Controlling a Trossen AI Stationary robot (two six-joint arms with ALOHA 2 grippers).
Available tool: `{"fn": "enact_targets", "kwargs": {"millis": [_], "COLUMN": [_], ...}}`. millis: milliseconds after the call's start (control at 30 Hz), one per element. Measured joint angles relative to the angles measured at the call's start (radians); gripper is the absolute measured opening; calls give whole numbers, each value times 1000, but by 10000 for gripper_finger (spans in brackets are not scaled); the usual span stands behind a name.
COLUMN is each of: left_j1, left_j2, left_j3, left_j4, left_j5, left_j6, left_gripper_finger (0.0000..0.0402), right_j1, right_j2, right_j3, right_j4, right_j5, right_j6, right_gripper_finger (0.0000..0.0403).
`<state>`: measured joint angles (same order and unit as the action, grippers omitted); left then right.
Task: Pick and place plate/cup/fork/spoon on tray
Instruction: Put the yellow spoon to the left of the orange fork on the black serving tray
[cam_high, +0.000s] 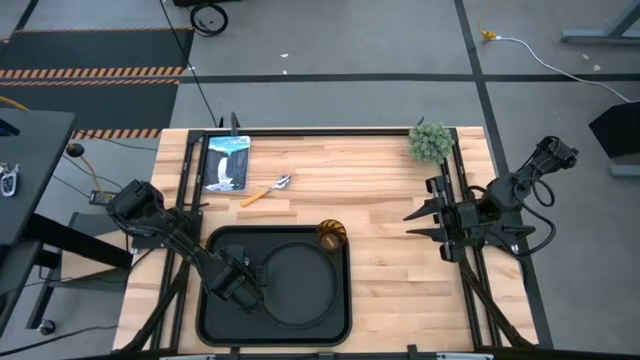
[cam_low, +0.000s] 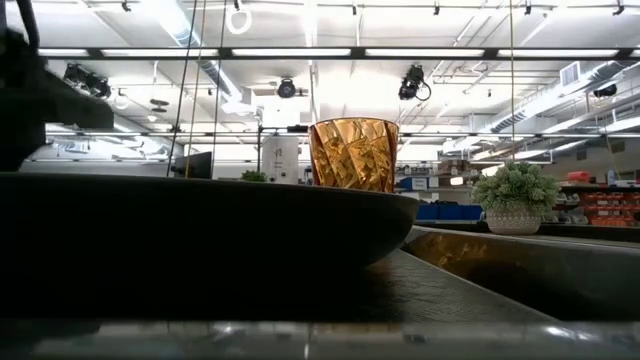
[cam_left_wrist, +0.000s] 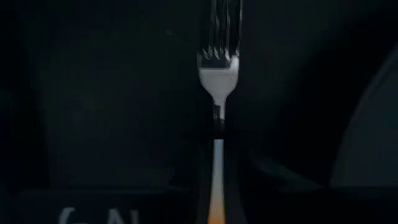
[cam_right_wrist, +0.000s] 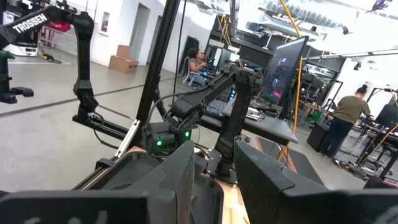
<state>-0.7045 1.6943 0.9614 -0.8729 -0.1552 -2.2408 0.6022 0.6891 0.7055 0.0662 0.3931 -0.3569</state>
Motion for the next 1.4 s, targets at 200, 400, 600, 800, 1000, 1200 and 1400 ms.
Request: {"fn": "enact_targets", "kwargs": {"millis": [200,400,600,800,1000,1200,1400], "left_j1": [5,98,310,546,713,835,964], "left_j2": [-1,-2,-2,-2,-2,-2,-2], "left_j3": [145,213,186,175,175,175,173], "left_j4": [-275,-412,-415,-385,-279,-176,-18], "left_j5": [-18,-60,-66,-133,-333,-395,-302], "left_j6": [5,153,451,862,1326,1517,1783], "left_gripper_finger": [104,102,70,23,8,56,87], "right_j1": [0,0,0,0,0,0,0], "right_j2": [0,0,4,19,12,-2,-2], "right_j3": [0,0,0,0,0,0,0], "right_j4": [3,8,10,10,7,-15,-18], "right_j5": [0,-1,-2,-6,-40,-47,-46], "right_j6": [-1,-3,-1,-6,-12,-6,-5], "right_gripper_finger": [121,121,121,121,121,121,121]}}
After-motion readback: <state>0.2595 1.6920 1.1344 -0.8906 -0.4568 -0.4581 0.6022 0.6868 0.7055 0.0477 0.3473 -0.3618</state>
